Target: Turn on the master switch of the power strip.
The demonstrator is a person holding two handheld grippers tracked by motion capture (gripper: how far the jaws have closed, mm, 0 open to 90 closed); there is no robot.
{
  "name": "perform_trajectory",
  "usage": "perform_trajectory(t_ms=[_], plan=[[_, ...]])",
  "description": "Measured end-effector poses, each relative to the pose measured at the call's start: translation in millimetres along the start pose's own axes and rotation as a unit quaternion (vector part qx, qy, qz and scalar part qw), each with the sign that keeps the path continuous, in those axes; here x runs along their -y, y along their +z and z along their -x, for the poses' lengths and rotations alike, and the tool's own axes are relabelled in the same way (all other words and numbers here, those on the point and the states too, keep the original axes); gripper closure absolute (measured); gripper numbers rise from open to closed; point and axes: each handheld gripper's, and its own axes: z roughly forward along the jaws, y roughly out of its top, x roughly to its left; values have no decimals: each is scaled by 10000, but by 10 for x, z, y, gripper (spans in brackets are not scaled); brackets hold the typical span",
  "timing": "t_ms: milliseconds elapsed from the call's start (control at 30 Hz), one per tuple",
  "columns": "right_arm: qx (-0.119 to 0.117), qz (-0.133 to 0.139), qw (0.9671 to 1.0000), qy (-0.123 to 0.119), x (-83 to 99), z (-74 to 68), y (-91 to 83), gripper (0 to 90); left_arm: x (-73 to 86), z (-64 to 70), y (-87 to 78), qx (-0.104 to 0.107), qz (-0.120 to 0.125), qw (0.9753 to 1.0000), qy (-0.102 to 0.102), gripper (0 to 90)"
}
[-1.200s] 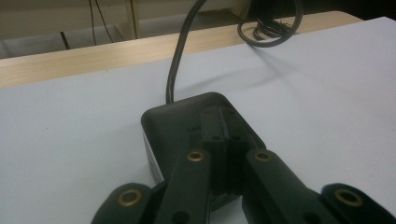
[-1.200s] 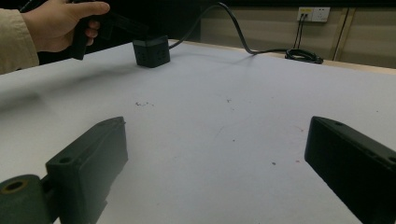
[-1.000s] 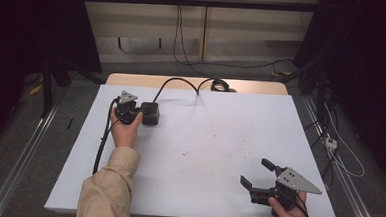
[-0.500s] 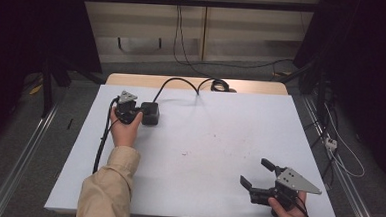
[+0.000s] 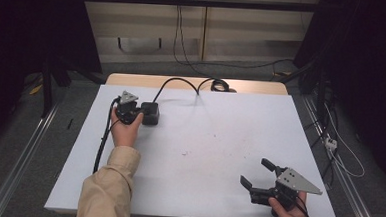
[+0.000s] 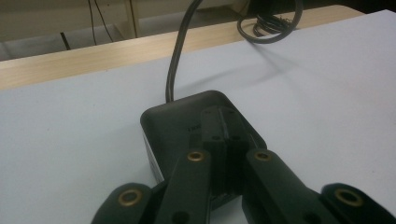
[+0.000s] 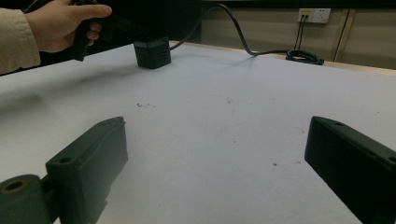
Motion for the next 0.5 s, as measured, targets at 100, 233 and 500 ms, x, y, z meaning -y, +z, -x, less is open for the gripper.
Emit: perform_trajectory(t_ms=[100,233,500], plan=[[-3,2,10000,6,-1,-1,-1,55,0,-1,-2,-9,-19,10000,33,900],[-8,5,10000,5,-1,-3,3,55,0,1,1,-5,-3,10000,-3,900],[-16,4,10000,-3,-2,-5,1,55,0,-3,3,6,-45,10000,1,900]])
